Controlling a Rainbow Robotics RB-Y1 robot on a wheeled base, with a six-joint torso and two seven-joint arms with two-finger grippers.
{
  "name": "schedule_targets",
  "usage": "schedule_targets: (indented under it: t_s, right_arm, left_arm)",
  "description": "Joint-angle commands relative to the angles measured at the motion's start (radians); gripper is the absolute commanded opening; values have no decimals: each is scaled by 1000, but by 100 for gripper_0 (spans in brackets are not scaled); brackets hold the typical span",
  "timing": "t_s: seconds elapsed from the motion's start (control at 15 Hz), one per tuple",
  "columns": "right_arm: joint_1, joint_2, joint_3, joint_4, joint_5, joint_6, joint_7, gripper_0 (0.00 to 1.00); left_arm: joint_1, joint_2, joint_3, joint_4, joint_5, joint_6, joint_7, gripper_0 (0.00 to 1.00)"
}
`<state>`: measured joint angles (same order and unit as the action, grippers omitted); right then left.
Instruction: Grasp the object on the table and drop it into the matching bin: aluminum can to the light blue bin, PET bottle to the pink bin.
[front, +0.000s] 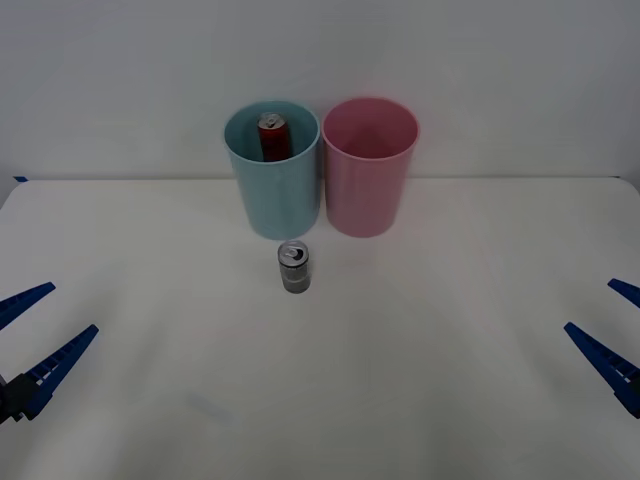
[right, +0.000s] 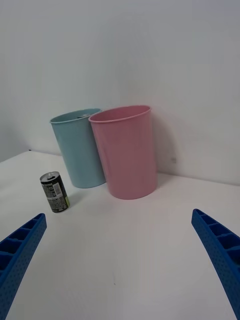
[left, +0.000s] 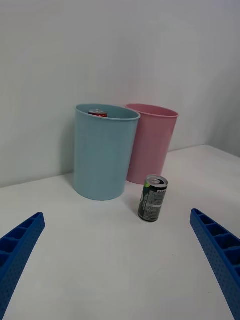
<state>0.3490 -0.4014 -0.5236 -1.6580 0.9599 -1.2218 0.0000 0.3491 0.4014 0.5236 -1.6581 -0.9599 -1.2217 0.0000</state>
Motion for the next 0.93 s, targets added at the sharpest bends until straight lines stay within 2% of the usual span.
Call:
schedule_targets:
  t_s: [0.07, 0.13, 0.6, 0.93]
  right_arm:
    - [0, 0, 0, 0, 0, 0, 0, 100]
    - [10, 19, -4, 11, -1, -5, 2, 100]
    - [13, 7, 10, 6, -6, -18, 5, 100]
    - [-13, 3, 93, 6, 36, 4, 40, 100]
  left_arm:
    - [0, 0, 0, 0, 0, 0, 0, 100]
    - [0, 0, 0, 0, 0, 0, 0, 100]
    - [0, 0, 0, 0, 0, 0, 0, 100]
    - [0, 0, 0, 0, 0, 0, 0, 100]
